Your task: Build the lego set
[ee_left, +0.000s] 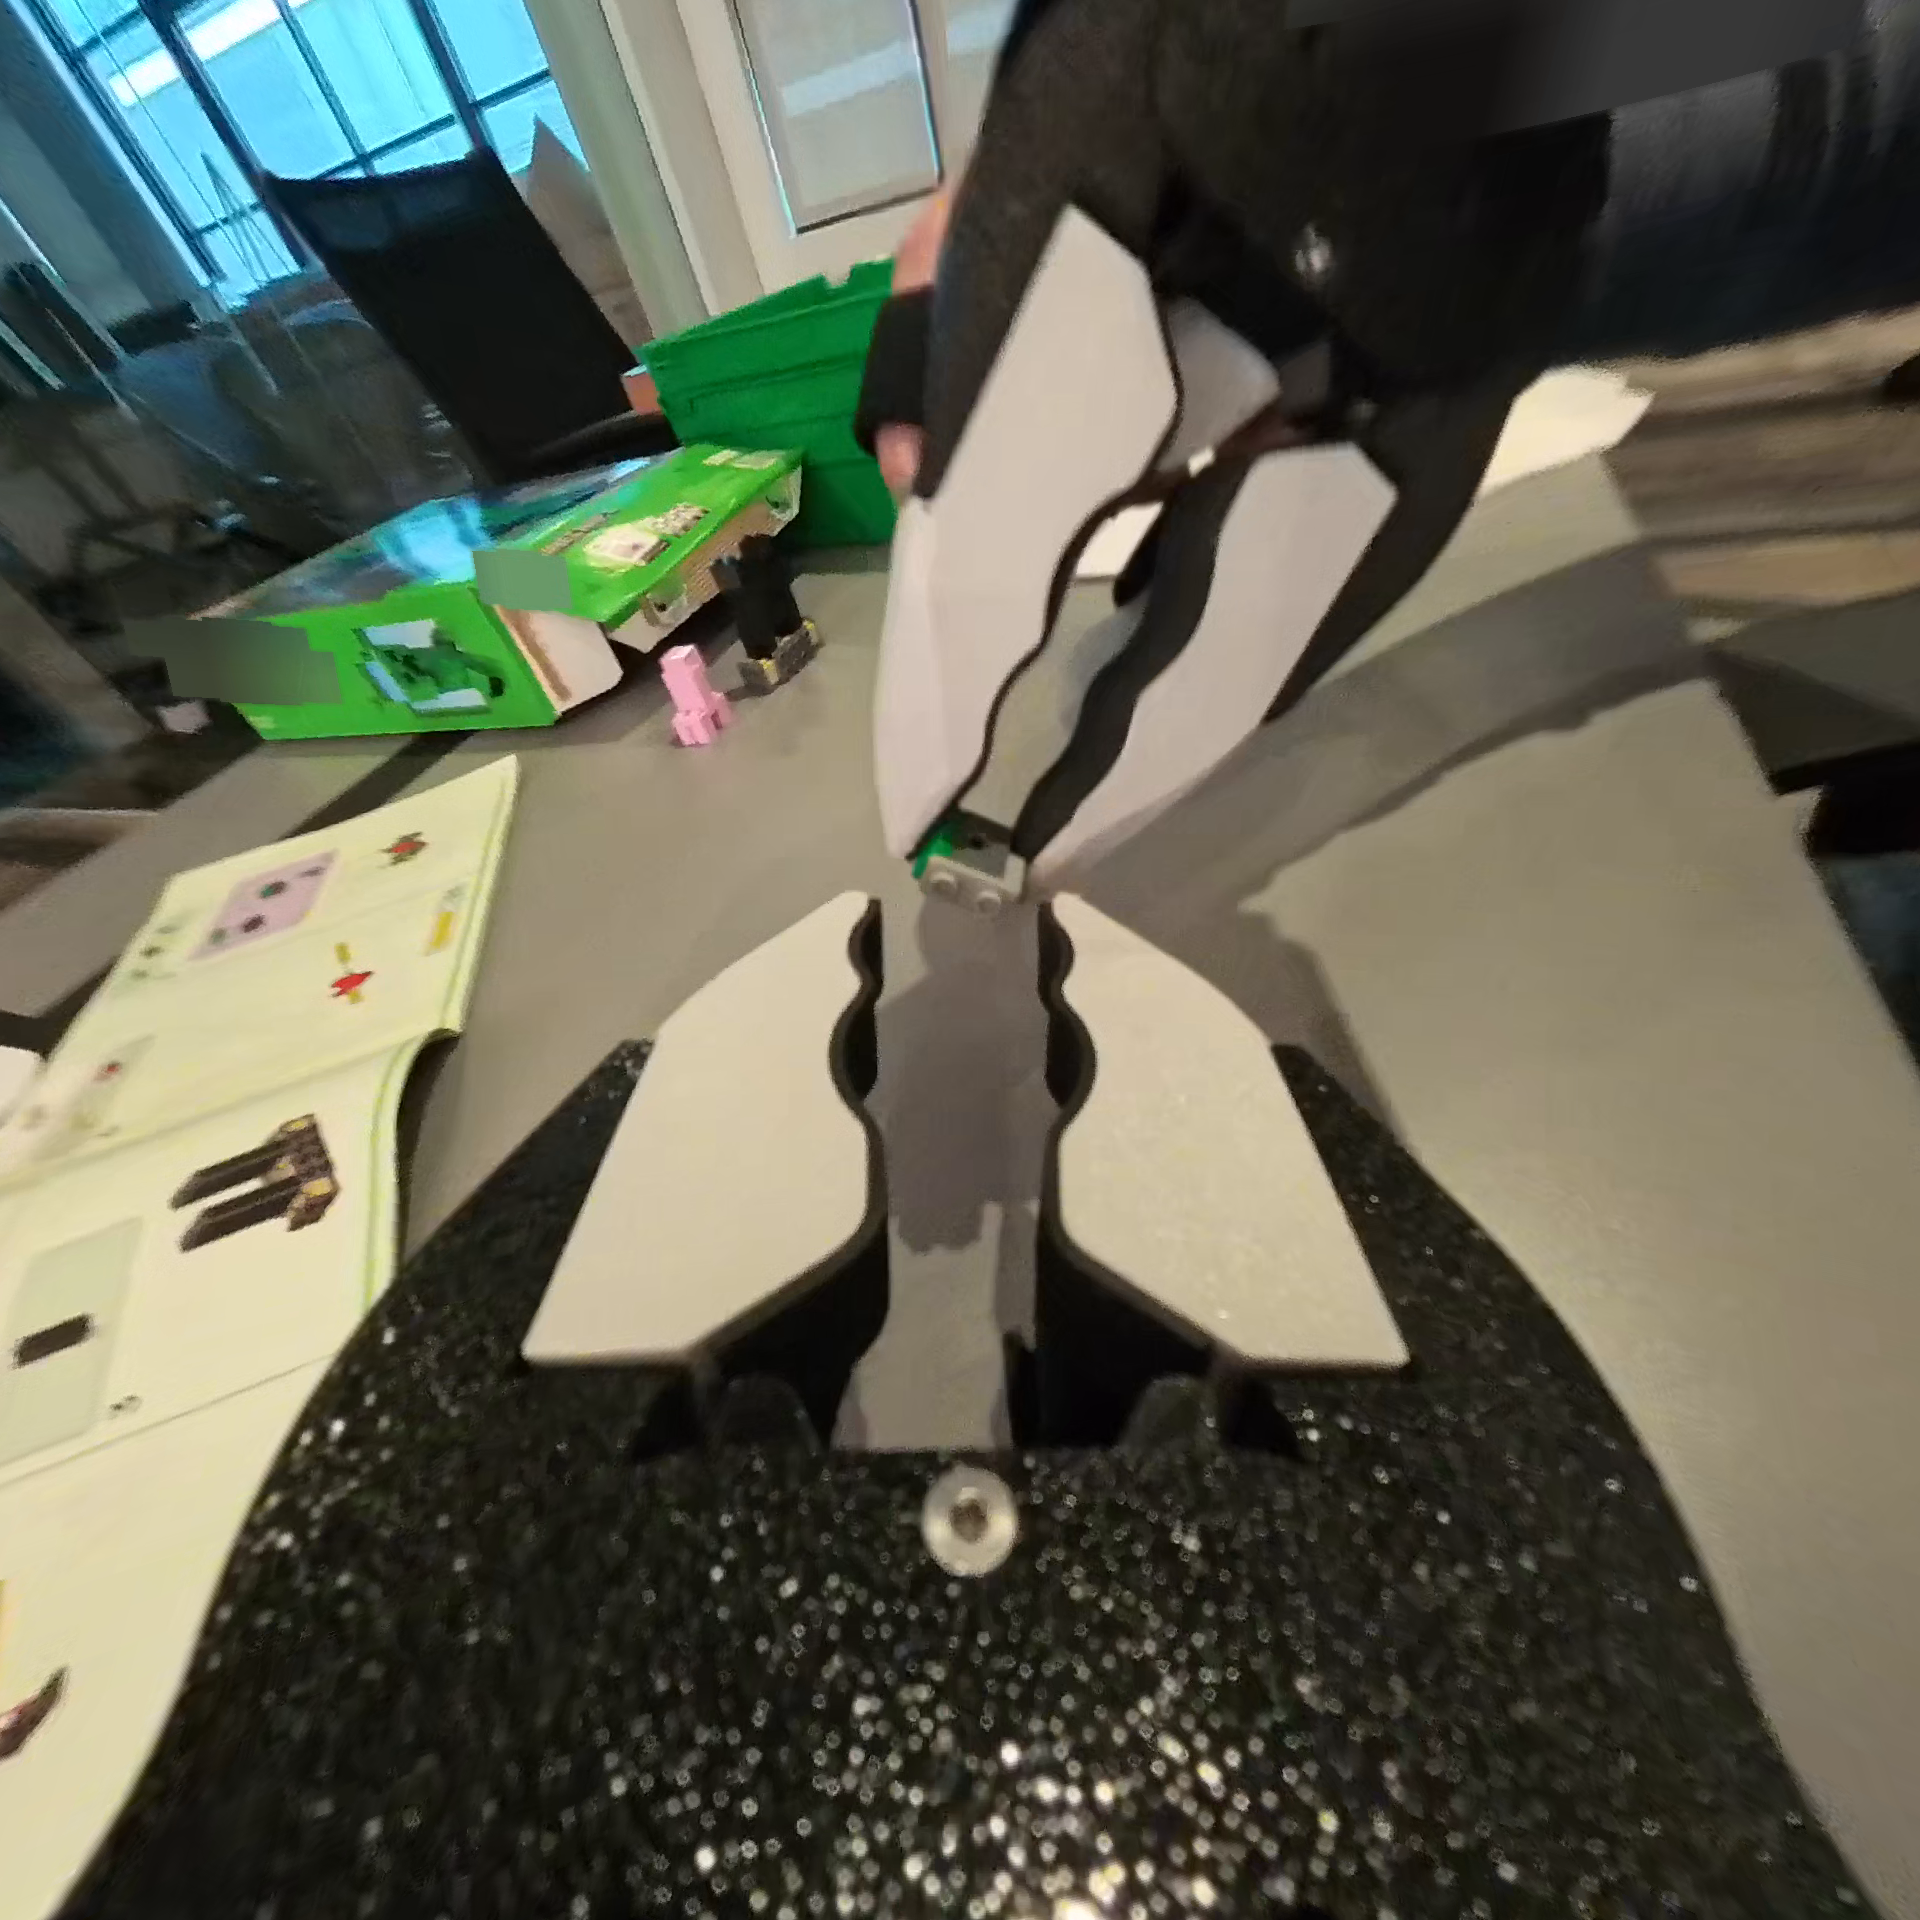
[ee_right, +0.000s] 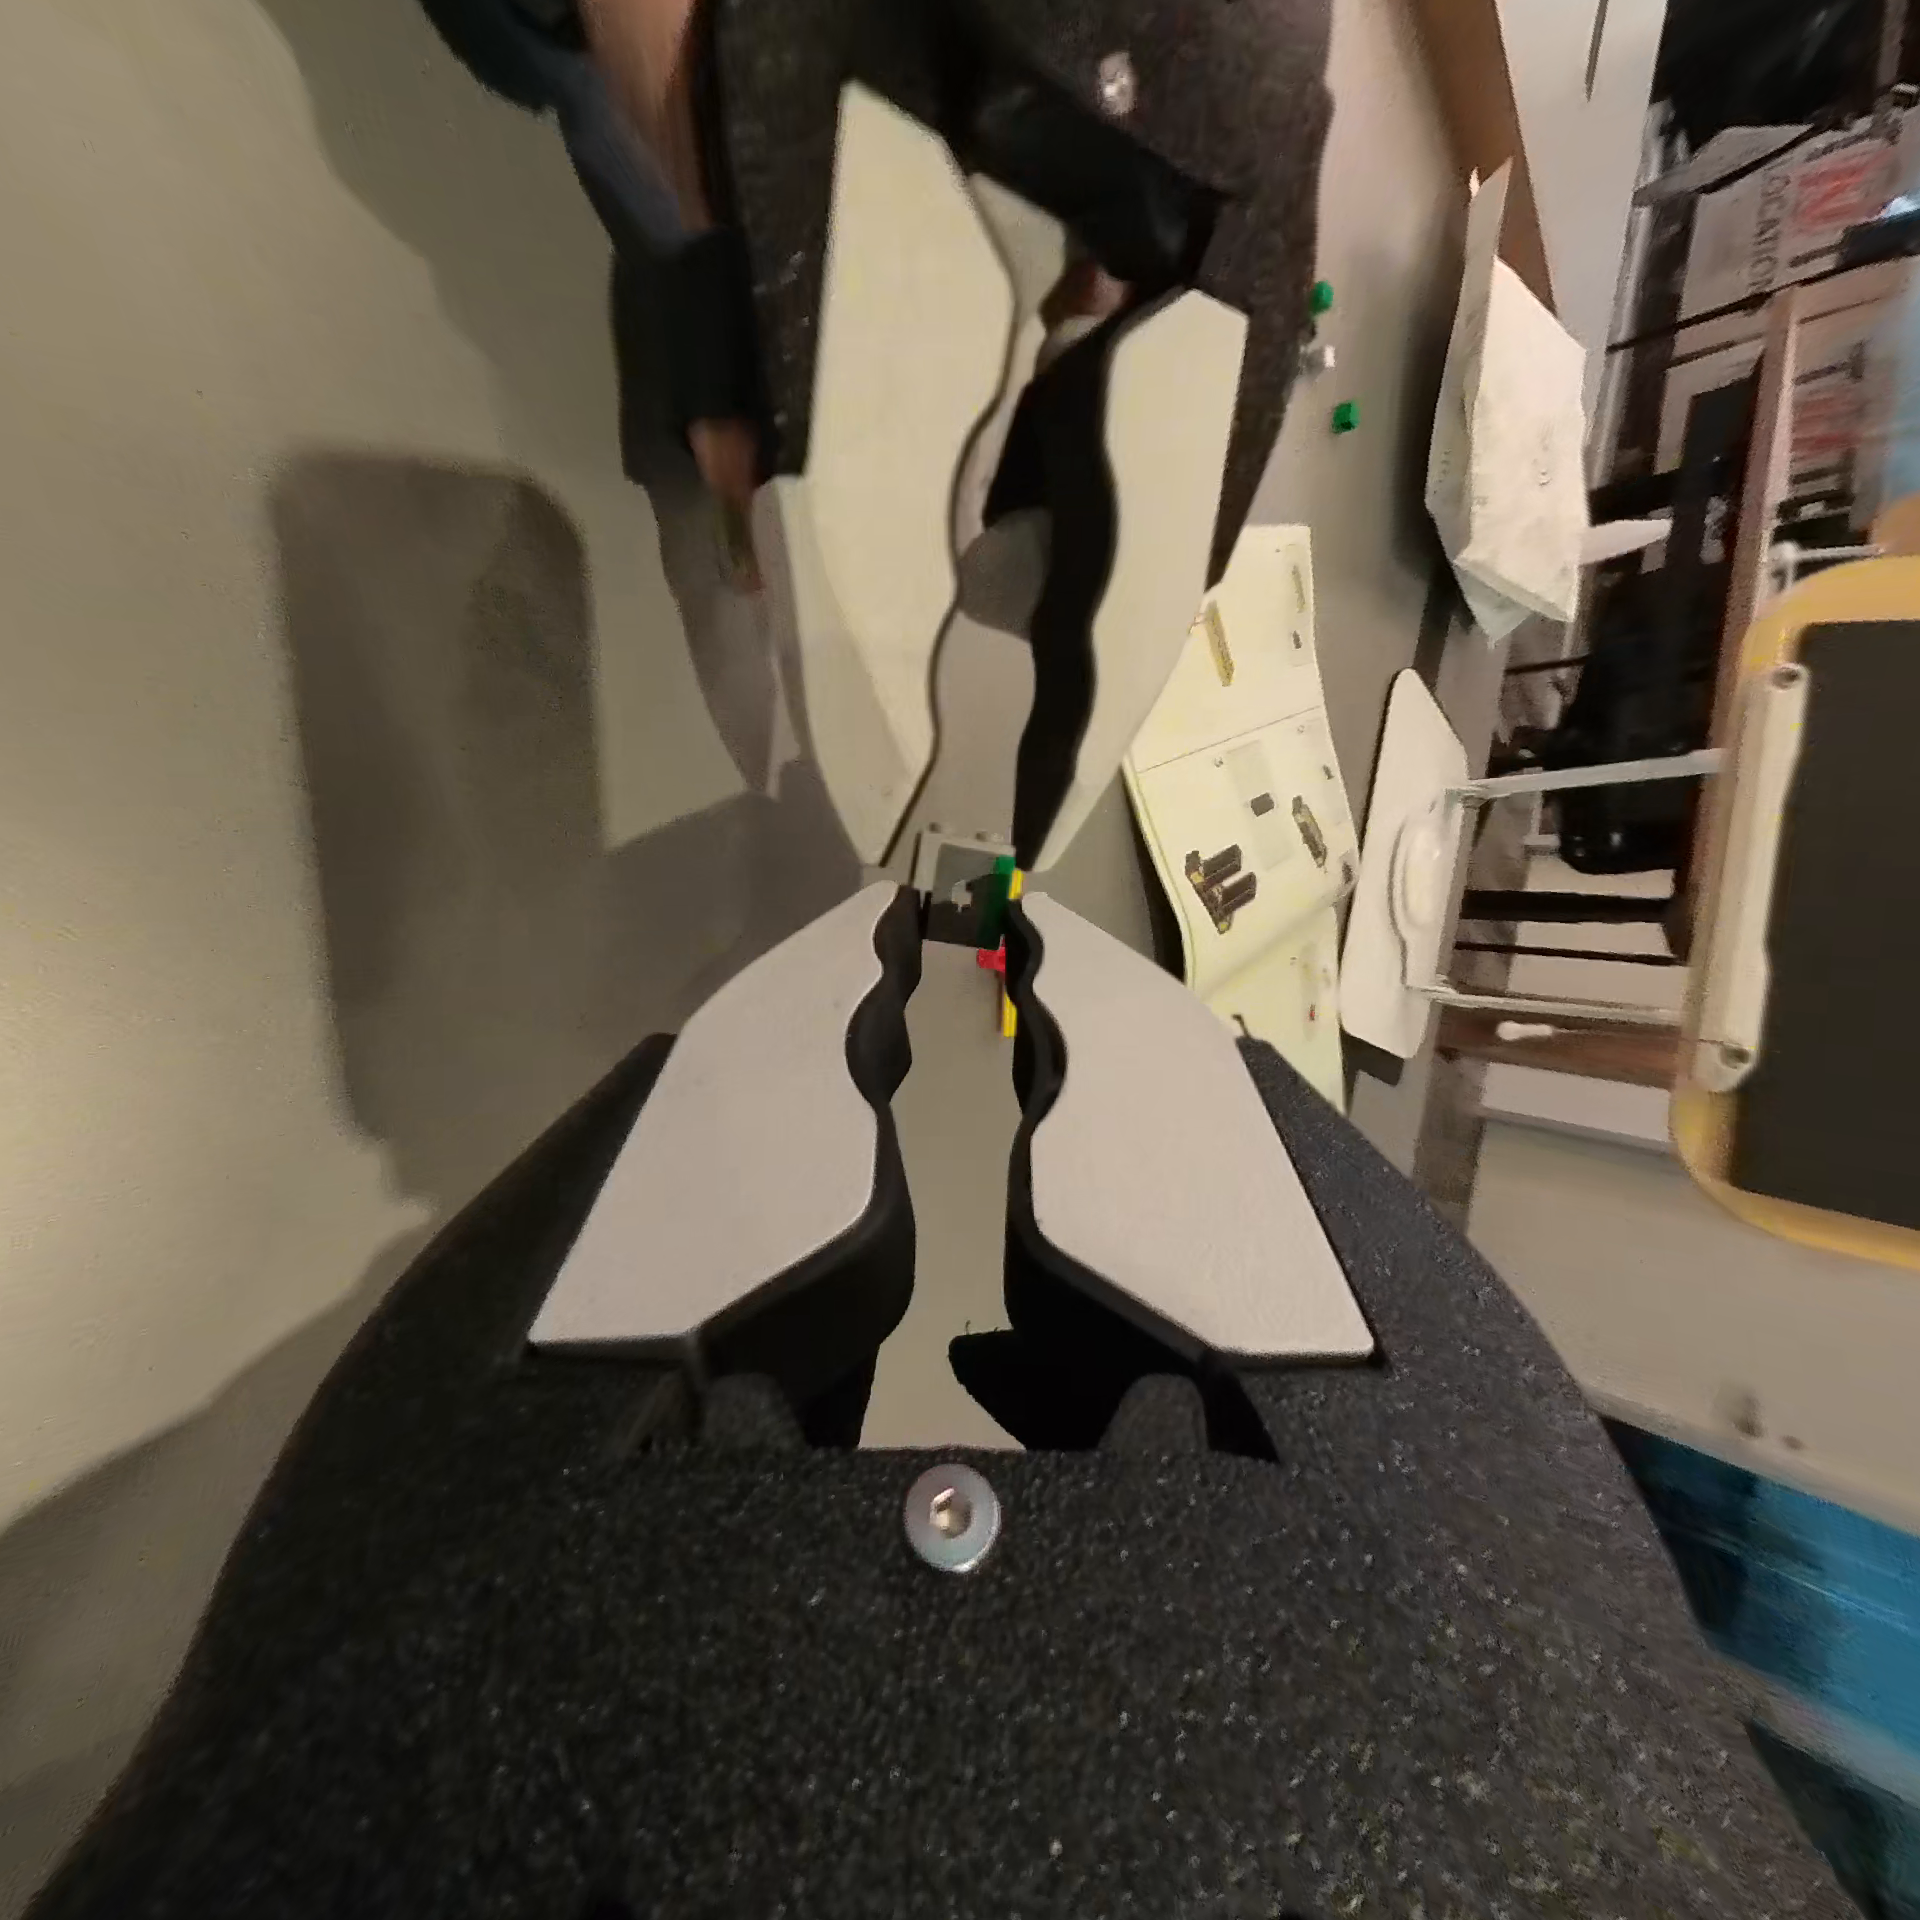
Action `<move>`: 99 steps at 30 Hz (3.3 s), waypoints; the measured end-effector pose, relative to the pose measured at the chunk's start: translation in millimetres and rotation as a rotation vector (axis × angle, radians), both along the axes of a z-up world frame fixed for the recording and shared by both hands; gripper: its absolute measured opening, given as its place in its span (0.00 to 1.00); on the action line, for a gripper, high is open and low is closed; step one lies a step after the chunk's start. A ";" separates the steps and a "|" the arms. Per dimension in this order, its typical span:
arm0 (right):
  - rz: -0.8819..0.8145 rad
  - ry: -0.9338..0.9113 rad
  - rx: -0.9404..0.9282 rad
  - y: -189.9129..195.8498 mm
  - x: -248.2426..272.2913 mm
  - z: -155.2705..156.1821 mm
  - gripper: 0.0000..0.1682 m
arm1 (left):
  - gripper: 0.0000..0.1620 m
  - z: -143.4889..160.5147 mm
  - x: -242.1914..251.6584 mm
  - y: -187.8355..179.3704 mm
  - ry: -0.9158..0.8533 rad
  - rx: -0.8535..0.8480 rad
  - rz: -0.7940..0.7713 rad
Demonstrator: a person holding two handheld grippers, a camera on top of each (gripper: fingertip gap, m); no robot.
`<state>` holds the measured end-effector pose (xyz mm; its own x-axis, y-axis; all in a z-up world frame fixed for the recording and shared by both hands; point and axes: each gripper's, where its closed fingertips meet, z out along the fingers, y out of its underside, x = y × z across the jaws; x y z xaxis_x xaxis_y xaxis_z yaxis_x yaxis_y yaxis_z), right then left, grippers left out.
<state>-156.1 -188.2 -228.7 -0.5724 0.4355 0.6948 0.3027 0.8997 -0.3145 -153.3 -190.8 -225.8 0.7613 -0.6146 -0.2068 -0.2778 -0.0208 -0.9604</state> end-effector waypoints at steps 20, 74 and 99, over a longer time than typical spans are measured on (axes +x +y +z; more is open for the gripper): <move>0.076 0.226 0.352 -3.0 -8.4 23.0 0.09 | 0.07 21.7 1.4 -8.3 -0.360 -0.085 -0.132; 0.007 0.069 0.055 -0.7 -3.9 0.7 0.09 | 0.15 14.3 -4.4 -7.2 -0.353 -0.132 -0.113; -0.457 -0.370 -0.570 13.8 12.7 -74.6 0.09 | 0.00 -70.6 14.5 4.2 0.153 -0.523 0.022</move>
<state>-143.5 -174.4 -303.3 -0.4023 0.9103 0.0973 0.7746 0.3951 -0.4938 -138.8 -186.7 -296.5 0.7602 -0.6495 0.0124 -0.4078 -0.4920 -0.7692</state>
